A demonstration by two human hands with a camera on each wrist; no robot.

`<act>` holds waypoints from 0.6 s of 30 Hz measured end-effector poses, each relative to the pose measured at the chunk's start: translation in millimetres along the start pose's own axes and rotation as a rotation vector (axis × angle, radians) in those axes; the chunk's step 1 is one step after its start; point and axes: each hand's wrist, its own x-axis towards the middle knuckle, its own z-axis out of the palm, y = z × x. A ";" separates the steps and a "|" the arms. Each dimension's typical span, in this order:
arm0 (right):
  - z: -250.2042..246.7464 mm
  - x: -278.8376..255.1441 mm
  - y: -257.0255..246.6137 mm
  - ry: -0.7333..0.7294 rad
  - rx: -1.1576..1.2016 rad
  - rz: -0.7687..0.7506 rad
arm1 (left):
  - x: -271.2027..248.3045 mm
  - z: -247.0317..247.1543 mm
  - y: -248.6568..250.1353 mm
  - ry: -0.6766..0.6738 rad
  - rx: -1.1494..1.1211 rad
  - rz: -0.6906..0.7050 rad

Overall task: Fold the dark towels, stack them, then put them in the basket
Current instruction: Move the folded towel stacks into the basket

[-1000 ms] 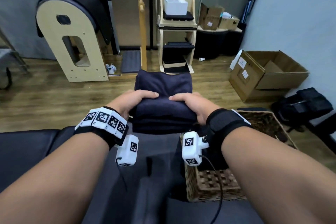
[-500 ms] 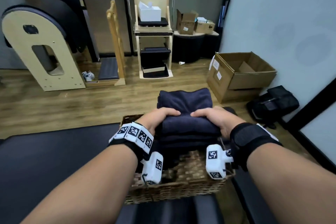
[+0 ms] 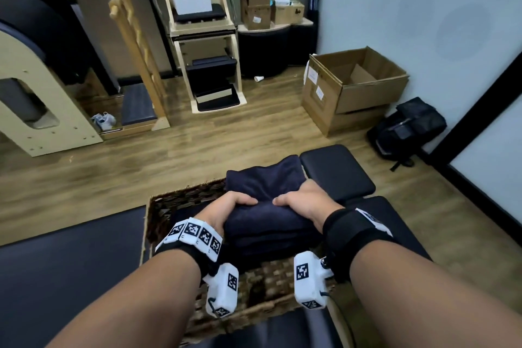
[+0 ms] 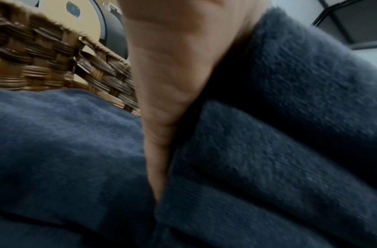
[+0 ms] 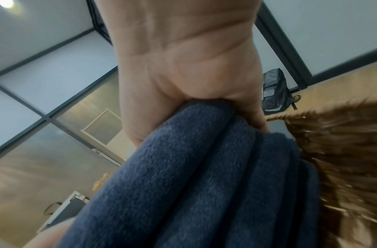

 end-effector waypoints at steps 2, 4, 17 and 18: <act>4.9 5.2 0.9 0.010 -0.034 0.037 | 6.0 -2.6 -3.5 0.004 0.061 -0.040; 8.5 10.9 2.3 0.010 -0.055 0.034 | 10.4 -4.7 -6.5 0.009 0.126 -0.116; 25.7 7.2 0.6 0.134 -0.661 -0.067 | 50.7 3.2 -16.0 0.272 0.771 0.106; 29.9 4.7 1.8 0.185 -0.762 -0.121 | 52.7 3.6 -15.9 0.283 0.802 0.122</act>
